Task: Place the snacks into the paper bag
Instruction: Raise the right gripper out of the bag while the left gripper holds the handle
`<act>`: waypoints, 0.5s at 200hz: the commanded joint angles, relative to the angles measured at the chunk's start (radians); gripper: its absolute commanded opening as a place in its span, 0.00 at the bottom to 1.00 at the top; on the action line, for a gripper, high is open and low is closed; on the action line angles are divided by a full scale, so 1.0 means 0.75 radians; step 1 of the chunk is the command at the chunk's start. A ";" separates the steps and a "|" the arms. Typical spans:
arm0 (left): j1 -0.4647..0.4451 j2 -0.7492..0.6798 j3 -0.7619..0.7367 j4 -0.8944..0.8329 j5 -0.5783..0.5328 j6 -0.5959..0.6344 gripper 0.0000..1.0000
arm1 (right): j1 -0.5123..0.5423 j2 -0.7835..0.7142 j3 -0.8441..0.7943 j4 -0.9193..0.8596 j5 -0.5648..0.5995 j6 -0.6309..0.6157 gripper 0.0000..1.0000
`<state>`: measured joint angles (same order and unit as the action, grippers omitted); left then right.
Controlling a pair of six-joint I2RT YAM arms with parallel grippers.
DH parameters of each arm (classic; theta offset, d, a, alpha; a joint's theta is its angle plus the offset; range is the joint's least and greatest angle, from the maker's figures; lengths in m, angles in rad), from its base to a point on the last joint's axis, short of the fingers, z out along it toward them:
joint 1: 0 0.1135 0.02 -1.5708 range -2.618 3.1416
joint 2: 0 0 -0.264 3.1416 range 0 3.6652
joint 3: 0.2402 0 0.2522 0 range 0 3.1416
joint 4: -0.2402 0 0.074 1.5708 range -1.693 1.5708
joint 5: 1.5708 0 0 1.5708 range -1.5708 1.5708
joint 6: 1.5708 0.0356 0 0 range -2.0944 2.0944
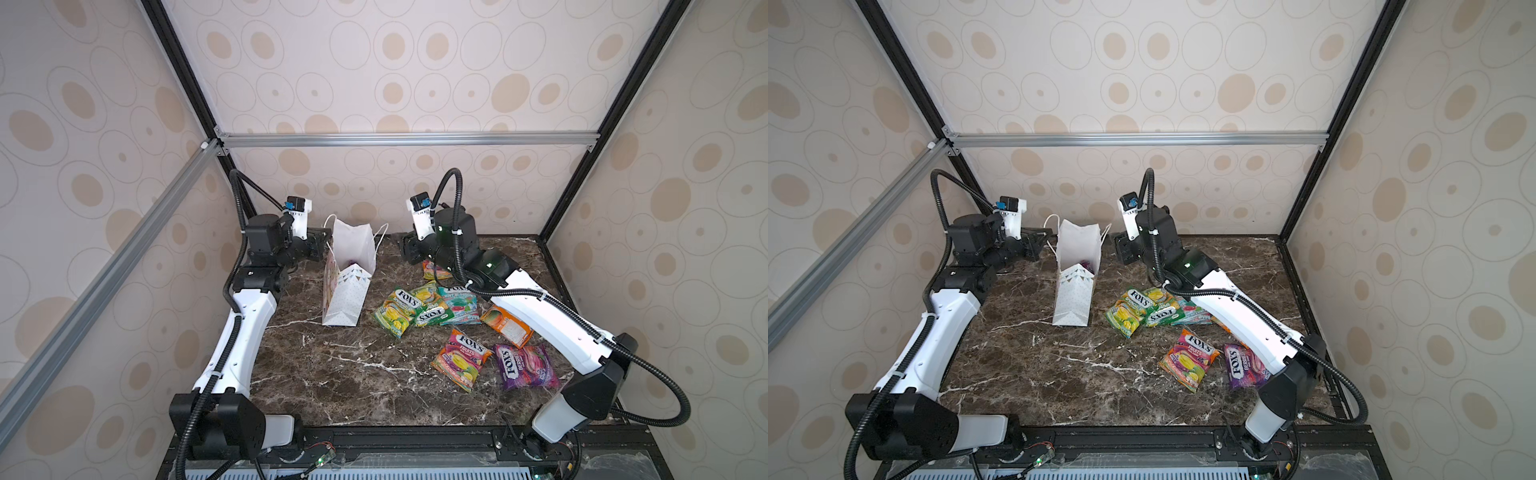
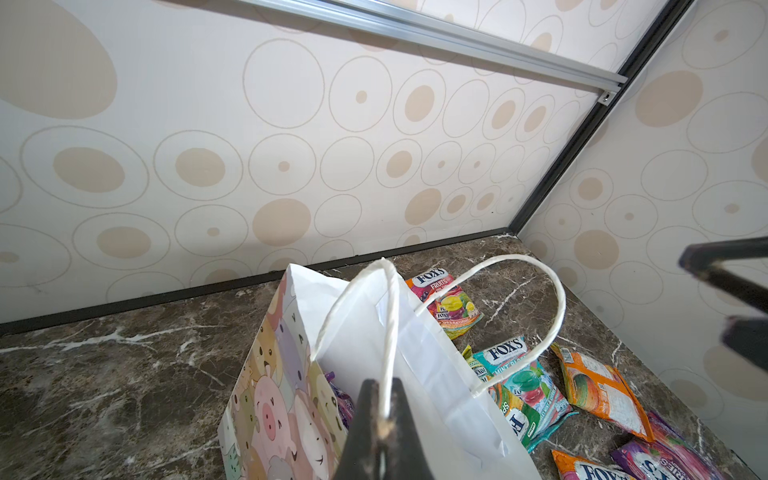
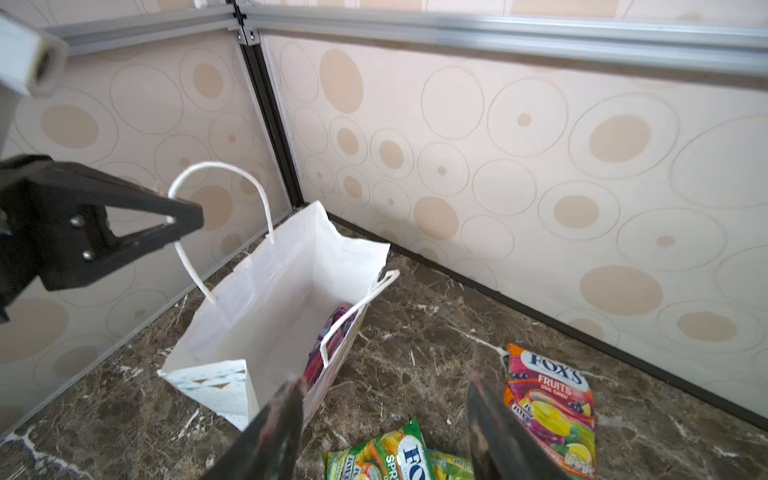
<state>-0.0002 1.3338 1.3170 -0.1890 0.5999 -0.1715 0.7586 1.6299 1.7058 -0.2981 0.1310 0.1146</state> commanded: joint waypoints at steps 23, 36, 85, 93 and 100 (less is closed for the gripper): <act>0.002 -0.045 0.007 0.019 0.005 0.016 0.00 | 0.010 0.064 -0.037 0.099 -0.165 0.156 0.68; 0.002 -0.044 0.007 0.019 0.004 0.017 0.00 | 0.004 0.105 -0.019 0.103 -0.173 0.165 0.69; 0.002 -0.050 0.007 0.017 0.003 0.020 0.00 | -0.026 0.253 0.117 0.105 -0.219 0.183 0.69; 0.002 -0.052 0.007 0.018 0.003 0.021 0.00 | -0.029 0.271 0.138 0.105 -0.228 0.183 0.69; 0.002 -0.052 0.007 0.018 0.000 0.020 0.00 | -0.029 0.286 0.153 0.108 -0.236 0.184 0.68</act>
<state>-0.0002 1.3235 1.3170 -0.1925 0.5995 -0.1715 0.7441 1.8153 1.7580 -0.2386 -0.0128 0.2325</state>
